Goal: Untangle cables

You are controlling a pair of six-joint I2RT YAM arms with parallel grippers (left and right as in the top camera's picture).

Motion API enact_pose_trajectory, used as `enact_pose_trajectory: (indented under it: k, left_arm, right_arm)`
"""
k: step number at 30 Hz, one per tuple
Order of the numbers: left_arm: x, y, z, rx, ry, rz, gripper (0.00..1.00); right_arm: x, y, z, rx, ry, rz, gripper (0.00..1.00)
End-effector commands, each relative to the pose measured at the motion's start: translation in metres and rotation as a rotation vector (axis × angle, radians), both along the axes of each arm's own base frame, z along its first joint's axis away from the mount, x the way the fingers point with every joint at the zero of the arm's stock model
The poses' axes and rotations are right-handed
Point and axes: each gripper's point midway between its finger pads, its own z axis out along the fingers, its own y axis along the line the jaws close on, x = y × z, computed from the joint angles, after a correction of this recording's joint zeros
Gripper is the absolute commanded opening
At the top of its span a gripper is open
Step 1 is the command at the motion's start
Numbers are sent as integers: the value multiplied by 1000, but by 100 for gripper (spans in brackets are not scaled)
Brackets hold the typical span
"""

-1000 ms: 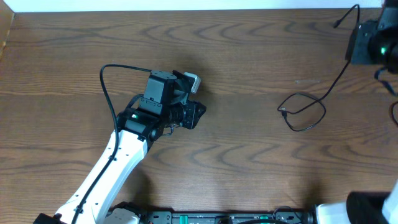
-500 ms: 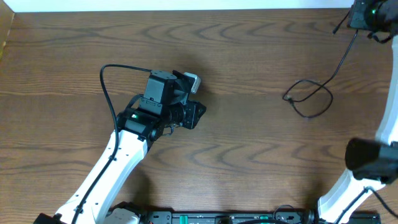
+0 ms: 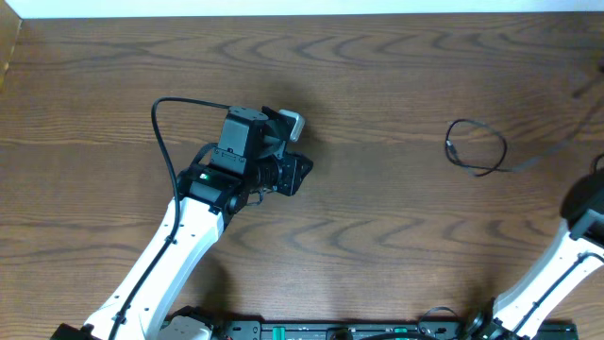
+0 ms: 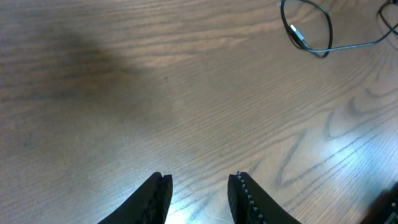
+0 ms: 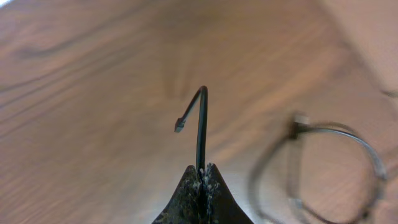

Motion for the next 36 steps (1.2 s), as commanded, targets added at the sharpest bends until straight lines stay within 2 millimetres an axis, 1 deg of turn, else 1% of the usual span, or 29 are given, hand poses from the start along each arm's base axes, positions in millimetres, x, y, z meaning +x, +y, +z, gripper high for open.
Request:
enact_pose_trajectory:
  k: [1,3,4,6,9,11,13,15,17,19,22,25,29,31,33,36]
  left_arm:
    - [8,1,13,-9,-45,14,35]
    - [10,0,15,-14,-56,13,35]
    - [10,-1,16,-15,-61,14,35]
    - [11,-1,17,-18,-67,13,35]
    - [12,-1,18,-19,-71,13,35]
    - [12,-2,18,-20,-71,13,35]
    - [12,-2,17,-20,-70,13,35]
    - [12,-3,17,-20,-70,9,35]
    - [10,-6,16,-19,-68,0,35]
    - [8,-10,15,-17,-64,-13,35]
    - [3,-18,12,-15,-57,-40,35]
    - [-1,-25,11,-14,-53,-62,35]
    - [-4,-29,10,-13,-51,-75,35]
    - [-5,-29,10,-12,-54,-79,35]
    - [-4,-29,10,-12,-55,-79,35]
    - [-4,-29,10,-12,-55,-79,35]
  right_arm:
    - [-38,-57,11,-36,-15,-130,1]
    - [-59,-83,16,-26,-39,-183,1]
    - [-66,-92,18,-19,-53,-199,1]
    - [-78,-106,26,-2,-92,-223,1]
    - [-94,-123,48,9,-164,-244,1]
    - [-97,-126,67,12,-219,-237,1]
    - [-92,-123,86,16,-280,-206,1]
    - [-85,-116,95,19,-306,-172,1]
    - [-74,-105,96,32,-318,-133,1]
    - [-61,-93,93,38,-308,-90,1]
    - [-34,-70,82,28,-273,-20,1]
    - [-14,-60,68,-27,-220,-20,1]
    - [4,-60,49,-72,-181,-66,1]
    - [15,-58,38,-79,-177,-61,1]
    - [20,-61,28,-76,-173,-76,1]
    - [25,-66,4,-52,-155,-98,1]
